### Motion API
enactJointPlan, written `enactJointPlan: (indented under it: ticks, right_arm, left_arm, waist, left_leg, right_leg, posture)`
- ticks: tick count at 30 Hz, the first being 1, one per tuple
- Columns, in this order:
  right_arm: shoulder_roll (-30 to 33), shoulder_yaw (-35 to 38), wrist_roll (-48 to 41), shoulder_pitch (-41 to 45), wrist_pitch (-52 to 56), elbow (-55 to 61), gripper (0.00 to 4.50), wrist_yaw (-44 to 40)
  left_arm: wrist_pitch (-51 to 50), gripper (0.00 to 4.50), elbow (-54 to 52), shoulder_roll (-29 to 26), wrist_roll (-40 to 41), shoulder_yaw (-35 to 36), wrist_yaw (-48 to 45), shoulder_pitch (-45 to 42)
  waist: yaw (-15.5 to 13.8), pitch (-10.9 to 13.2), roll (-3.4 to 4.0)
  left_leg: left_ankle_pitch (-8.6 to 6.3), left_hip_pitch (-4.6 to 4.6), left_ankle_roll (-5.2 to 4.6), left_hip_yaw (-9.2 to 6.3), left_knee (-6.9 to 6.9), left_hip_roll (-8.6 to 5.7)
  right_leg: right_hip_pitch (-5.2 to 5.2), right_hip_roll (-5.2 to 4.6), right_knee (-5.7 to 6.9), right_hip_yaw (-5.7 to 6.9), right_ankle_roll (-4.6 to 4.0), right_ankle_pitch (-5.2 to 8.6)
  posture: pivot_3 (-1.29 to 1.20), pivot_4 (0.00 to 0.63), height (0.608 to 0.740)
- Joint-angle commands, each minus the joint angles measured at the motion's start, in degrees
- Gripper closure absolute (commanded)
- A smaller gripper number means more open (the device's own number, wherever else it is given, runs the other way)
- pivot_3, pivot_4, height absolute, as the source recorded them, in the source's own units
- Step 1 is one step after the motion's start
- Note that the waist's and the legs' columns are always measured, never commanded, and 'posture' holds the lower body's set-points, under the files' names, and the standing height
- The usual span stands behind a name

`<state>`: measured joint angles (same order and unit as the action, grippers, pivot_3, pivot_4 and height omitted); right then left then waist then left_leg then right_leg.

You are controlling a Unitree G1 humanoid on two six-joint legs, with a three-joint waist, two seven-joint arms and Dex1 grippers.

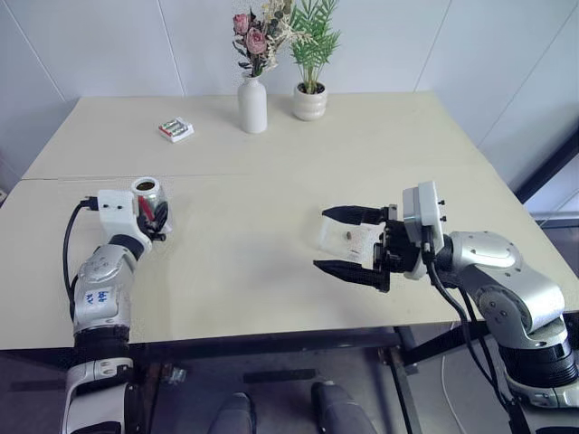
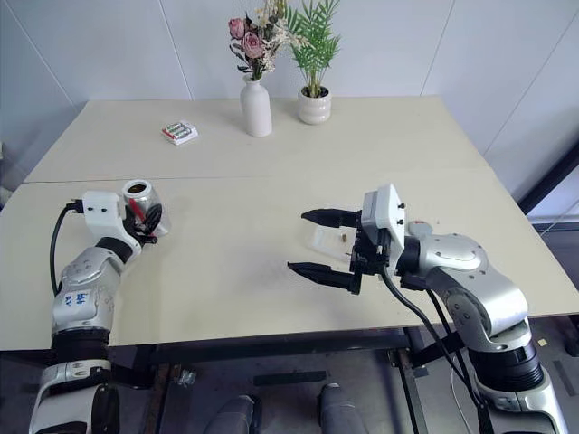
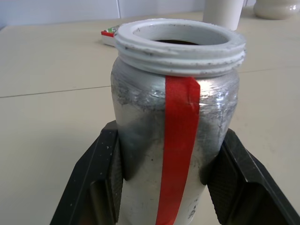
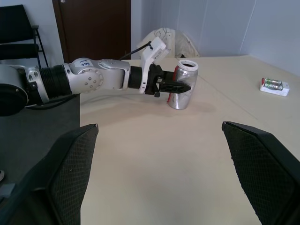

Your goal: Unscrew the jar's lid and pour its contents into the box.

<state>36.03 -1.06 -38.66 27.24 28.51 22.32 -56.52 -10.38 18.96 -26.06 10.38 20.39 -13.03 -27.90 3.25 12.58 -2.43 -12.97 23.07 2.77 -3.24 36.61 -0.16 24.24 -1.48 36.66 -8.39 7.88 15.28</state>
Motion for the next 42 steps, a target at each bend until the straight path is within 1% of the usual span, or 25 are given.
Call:
enactJointPlan:
  ticks: [1,8,10,16,24,30,32,33,34,37,38,40,42]
  right_arm:
    - [0.12,0.52,0.28,1.06,-1.77,-0.10,0.04,-1.75]
    - [0.37,1.04,0.41,1.22,-1.89,-0.75,0.04,-2.37]
    - [0.34,0.99,0.49,1.40,-1.81,-0.99,0.00,-2.39]
    - [-0.02,0.46,1.15,2.32,-1.87,-2.32,0.00,-2.51]
    - [-0.04,0.95,0.90,1.86,-1.91,-2.40,0.00,-3.04]
    - [0.51,1.66,0.43,0.72,-1.93,-1.73,0.00,-3.65]
    - [1.10,2.38,0.22,-0.16,-2.08,-1.46,0.00,-4.16]
    - [1.33,2.71,0.19,-0.38,-2.25,-1.69,0.00,-4.55]
    - [1.84,3.48,0.07,-0.93,-2.31,-1.61,0.00,-4.76]
    - [2.96,5.08,0.18,-1.60,-2.72,-2.11,0.00,-5.47]
    - [3.40,5.14,0.91,-1.69,-3.31,-2.26,0.00,-5.79]
    - [4.32,5.48,1.58,-1.55,-4.15,-3.24,0.00,-6.98]
    - [4.68,5.93,1.77,-0.95,-5.20,-5.48,0.00,-8.21]
  left_arm:
    - [2.31,2.52,-1.93,-0.51,1.20,1.86,1.00,-0.08]
    - [4.93,2.52,-1.09,0.35,1.92,2.12,1.03,0.11]
    - [4.88,1.79,-1.11,0.82,2.89,3.02,1.44,0.40]
    - [5.17,0.02,-0.55,0.54,3.70,3.86,1.68,1.12]
    - [4.34,0.02,-5.45,-0.39,4.07,4.65,1.47,4.96]
    - [1.92,0.02,-13.20,-3.47,5.61,7.47,0.34,10.82]
    - [2.87,0.02,-19.91,-7.70,5.15,6.91,-6.23,17.22]
    - [3.03,0.02,-21.92,-8.83,4.95,6.45,-7.80,18.97]
    - [3.47,0.02,-26.34,-11.36,5.93,7.05,-12.46,23.59]
    - [4.84,0.02,-34.44,-16.62,8.11,7.48,-22.65,32.70]
    - [5.66,0.02,-35.84,-17.97,8.72,7.69,-25.72,34.94]
    - [4.80,0.02,-38.57,-20.47,12.07,8.21,-31.69,37.92]
    - [4.58,0.02,-39.86,-21.92,14.24,7.79,-35.19,38.11]
  waist:
    - [0.01,0.00,0.00]
    - [0.14,0.00,0.00]
    - [0.12,0.00,0.00]
    - [0.19,0.00,0.00]
    - [0.22,0.00,0.00]
    - [0.35,0.00,0.00]
    - [0.59,-0.02,-0.04]
    - [0.63,-0.02,-0.04]
    - [0.57,-0.02,-0.04]
    - [0.67,-0.03,-0.03]
    - [0.73,-0.03,-0.03]
    - [0.73,-0.02,0.00]
    - [0.74,-0.02,0.00]
  left_leg:
    - [0.01,0.01,-0.01,0.00,0.00,0.01]
    - [0.01,0.03,-0.01,0.00,-0.08,0.03]
    - [0.01,0.03,-0.01,-0.01,-0.11,0.03]
    - [0.01,0.03,0.00,-0.01,-0.16,0.03]
    - [0.01,0.03,0.00,0.00,-0.30,0.05]
    - [0.00,0.05,0.01,-0.01,-0.51,0.09]
    - [-0.01,0.05,0.02,0.00,-0.57,0.11]
    - [-0.06,0.11,0.07,0.01,-0.59,0.16]
    - [-0.07,0.11,0.07,0.01,-0.63,0.15]
    - [-0.11,0.14,0.07,0.06,-0.74,0.18]
    - [-0.12,0.14,0.08,0.06,-0.75,0.22]
    - [-0.12,0.12,0.08,0.09,-0.78,0.24]
    - [-0.10,0.12,0.05,0.19,-0.78,0.33]
  right_leg:
    - [0.00,0.00,-0.04,0.01,0.00,-0.02]
    - [0.00,0.00,-0.17,0.01,0.02,-0.05]
    - [0.00,0.01,-0.17,0.02,0.03,-0.05]
    - [0.00,0.00,-0.23,0.02,0.03,-0.05]
    - [0.00,0.00,-0.37,0.02,0.02,-0.05]
    - [0.01,0.00,-0.64,0.05,0.01,-0.06]
    - [0.01,-0.02,-0.68,0.06,0.00,-0.06]
    - [0.06,0.00,-0.74,0.05,-0.02,-0.05]
    - [0.05,-0.03,-0.73,0.06,-0.06,-0.02]
    - [0.11,-0.07,-0.81,0.08,-0.18,0.04]
    - [0.11,-0.06,-0.87,0.08,-0.38,0.15]
    - [0.11,-0.06,-0.92,0.07,-1.08,0.51]
    - [0.06,-0.03,-1.05,0.08,-1.13,0.53]
  posture:
    - [0.00,0.150,0.740]
    - [0.00,0.150,0.740]
    - [0.00,0.150,0.740]
    - [0.00,0.150,0.740]
    - [0.00,0.150,0.740]
    - [0.00,0.150,0.740]
    - [0.00,0.150,0.740]
    - [0.00,0.150,0.740]
    - [0.00,0.150,0.740]
    - [0.00,0.150,0.740]
    - [0.00,0.150,0.740]
    - [0.00,0.150,0.740]
    - [0.00,0.150,0.740]
